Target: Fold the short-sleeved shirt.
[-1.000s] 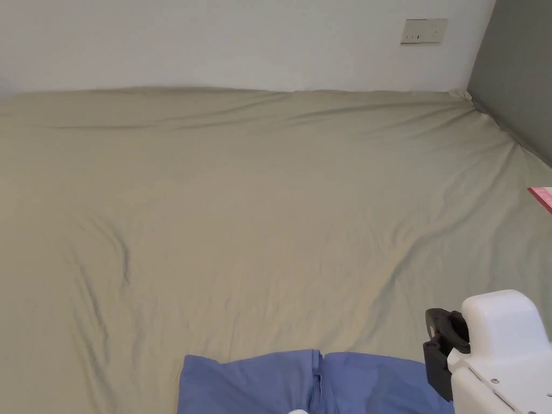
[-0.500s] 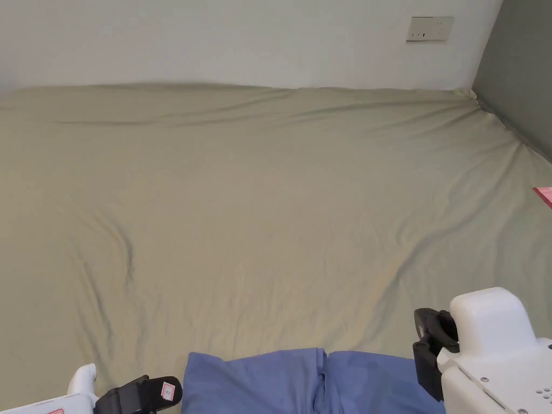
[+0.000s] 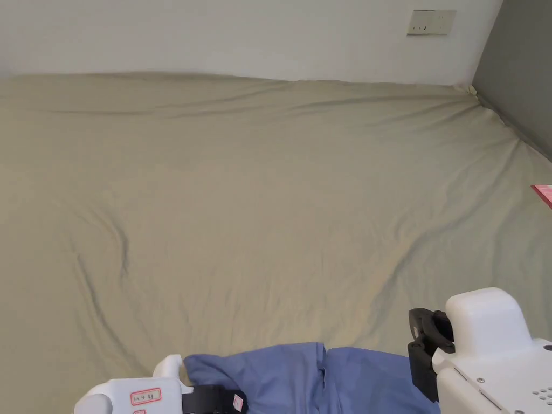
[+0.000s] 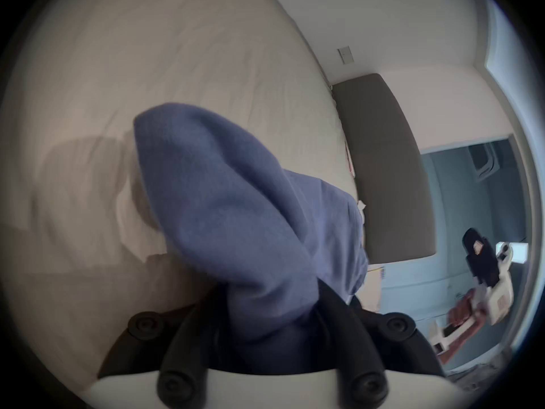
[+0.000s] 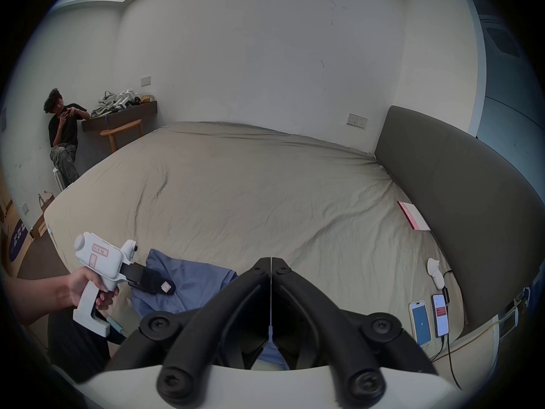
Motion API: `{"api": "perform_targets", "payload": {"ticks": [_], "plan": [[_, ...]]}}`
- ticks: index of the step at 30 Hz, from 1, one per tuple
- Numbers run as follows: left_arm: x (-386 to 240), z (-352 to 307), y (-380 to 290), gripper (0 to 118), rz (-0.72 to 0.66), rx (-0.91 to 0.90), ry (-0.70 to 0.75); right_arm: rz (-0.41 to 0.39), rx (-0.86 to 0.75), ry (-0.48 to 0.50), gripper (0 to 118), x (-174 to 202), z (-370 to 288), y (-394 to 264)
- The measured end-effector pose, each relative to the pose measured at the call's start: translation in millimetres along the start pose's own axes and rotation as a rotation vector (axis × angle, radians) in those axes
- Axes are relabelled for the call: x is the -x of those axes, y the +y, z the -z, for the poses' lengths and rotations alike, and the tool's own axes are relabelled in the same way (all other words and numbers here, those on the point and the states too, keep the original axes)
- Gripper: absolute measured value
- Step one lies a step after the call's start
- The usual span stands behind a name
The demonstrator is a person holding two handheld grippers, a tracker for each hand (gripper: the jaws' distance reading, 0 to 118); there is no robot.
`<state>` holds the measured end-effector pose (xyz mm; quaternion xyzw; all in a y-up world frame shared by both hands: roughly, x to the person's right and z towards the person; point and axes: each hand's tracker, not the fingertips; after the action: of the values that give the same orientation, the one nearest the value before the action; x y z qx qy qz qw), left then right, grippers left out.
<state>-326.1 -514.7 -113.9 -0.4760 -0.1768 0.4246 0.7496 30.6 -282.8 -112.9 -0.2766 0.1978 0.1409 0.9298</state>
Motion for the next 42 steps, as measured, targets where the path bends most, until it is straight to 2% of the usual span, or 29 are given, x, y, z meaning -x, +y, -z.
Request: {"api": "perform_targets", "payload": {"ticks": [1,2,6,8,11,14,18,20,23,26,29,30,32,34,39,42], "plan": [[-8,-6,1,13,0.072,-0.032,0.145,0.0,0.001,-0.001,2,0,0,0],[10,-8,12,13,0.13,-0.034,0.197,-0.002,0.002,-0.001,2,0,-1,0],[3,-22,13,13,0.201,-0.051,0.235,-0.019,0.005,-0.002,2,2,1,1],[0,-31,13,13,0.245,-0.061,0.302,-0.015,0.003,0.006,2,3,1,2],[7,-53,17,13,0.225,-0.131,0.384,-0.002,0.008,0.017,2,4,3,3],[16,-95,22,13,0.159,-0.191,0.407,-0.025,-0.005,0.01,2,7,-1,5],[7,-160,18,13,0.214,-0.29,0.677,-0.028,-0.023,0.021,2,9,-4,11],[3,-188,16,13,0.192,-0.323,0.761,-0.03,-0.026,0.022,2,10,-3,12],[-13,-219,19,13,0.18,-0.331,0.737,-0.029,-0.033,0.034,2,13,-3,14],[-27,-231,26,13,0.091,-0.347,0.592,-0.032,-0.037,0.052,2,18,-3,14],[-54,-216,26,13,0.166,-0.315,0.6,-0.018,-0.053,0.057,2,18,-7,15],[-45,-210,36,13,0.204,-0.307,0.621,-0.01,-0.056,0.058,2,17,-8,15],[-55,-190,39,13,0.267,-0.271,0.61,0.002,-0.062,0.058,2,14,-11,15],[-74,-161,36,13,0.269,-0.234,0.543,0.002,-0.064,0.054,2,13,-13,14],[-93,-88,35,13,0.299,-0.157,0.54,0.007,-0.055,0.033,2,2,-14,10],[-85,-35,37,13,0.346,-0.071,0.623,0.025,-0.05,0.023,2,-3,-15,5]]}}
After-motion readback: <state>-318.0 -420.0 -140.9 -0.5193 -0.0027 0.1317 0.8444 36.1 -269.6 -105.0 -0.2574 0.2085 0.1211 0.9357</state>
